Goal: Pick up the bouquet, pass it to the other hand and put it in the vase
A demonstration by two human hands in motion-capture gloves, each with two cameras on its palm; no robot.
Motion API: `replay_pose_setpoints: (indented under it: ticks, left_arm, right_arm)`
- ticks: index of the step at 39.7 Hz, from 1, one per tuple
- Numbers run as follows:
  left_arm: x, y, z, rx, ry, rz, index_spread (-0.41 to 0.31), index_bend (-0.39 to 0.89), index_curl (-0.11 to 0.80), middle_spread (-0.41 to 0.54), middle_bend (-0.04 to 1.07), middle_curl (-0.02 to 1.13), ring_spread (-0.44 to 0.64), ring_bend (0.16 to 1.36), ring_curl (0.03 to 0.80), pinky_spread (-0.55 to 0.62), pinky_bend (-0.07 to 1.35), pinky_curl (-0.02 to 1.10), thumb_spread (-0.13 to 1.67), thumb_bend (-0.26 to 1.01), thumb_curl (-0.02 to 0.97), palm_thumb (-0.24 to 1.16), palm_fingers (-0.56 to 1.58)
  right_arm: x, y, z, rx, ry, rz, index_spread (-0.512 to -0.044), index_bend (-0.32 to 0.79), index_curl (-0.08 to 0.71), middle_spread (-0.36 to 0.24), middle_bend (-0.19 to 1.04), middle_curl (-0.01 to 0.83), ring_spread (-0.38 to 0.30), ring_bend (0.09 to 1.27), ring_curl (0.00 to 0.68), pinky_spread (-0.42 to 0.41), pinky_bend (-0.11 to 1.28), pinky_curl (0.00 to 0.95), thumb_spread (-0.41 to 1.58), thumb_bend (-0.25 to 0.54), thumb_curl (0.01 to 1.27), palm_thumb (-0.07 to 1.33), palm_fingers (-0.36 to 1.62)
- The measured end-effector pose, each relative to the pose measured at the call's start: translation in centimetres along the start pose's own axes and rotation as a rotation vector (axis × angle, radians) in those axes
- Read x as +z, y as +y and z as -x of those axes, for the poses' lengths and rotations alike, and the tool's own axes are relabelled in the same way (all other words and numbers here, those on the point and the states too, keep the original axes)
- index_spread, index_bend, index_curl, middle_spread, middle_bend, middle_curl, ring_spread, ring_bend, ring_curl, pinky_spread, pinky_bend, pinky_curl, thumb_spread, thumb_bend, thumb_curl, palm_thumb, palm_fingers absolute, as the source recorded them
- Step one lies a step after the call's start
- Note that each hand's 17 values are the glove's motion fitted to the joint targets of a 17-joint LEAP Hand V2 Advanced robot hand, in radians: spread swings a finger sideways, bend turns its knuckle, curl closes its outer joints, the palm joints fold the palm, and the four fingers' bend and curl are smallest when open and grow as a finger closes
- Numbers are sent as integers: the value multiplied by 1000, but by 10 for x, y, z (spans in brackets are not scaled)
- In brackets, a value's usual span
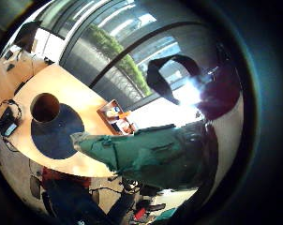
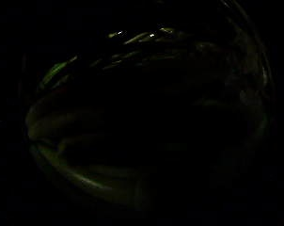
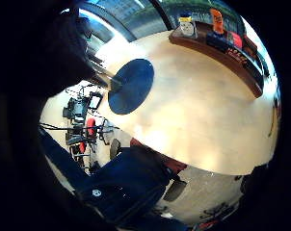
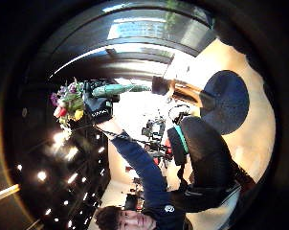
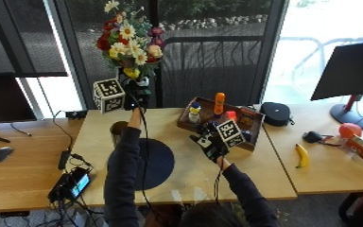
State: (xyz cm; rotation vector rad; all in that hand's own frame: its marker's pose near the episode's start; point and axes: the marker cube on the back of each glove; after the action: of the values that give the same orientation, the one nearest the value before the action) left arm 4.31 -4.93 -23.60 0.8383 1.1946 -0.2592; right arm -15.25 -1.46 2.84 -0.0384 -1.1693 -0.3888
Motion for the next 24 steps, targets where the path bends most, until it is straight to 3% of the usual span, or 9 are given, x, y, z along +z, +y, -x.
replay_pose_setpoints:
  ticks: [7,24]
  left_arm:
    - [-1,-21,18,-46,12,35,-295,283,590,-307,622,602,-331,586,467,-287,288,467,749,-29,555,911,1229]
    - [-18,-49,47,-76,-53,-49,-298,265,616,-307,611,606,-331,565,469,-292,267,476,749,-31,559,897,1228]
  right_arm:
    - [3,4,0,-11,-83,24,-293,138,315,-72,156,364,-90,432,373,127,485,371,1164,-21,310,649,516]
    - [3,0,-17,25,-76,11,-287,143,312,-60,165,342,-74,432,369,152,480,362,1166,-18,318,642,512]
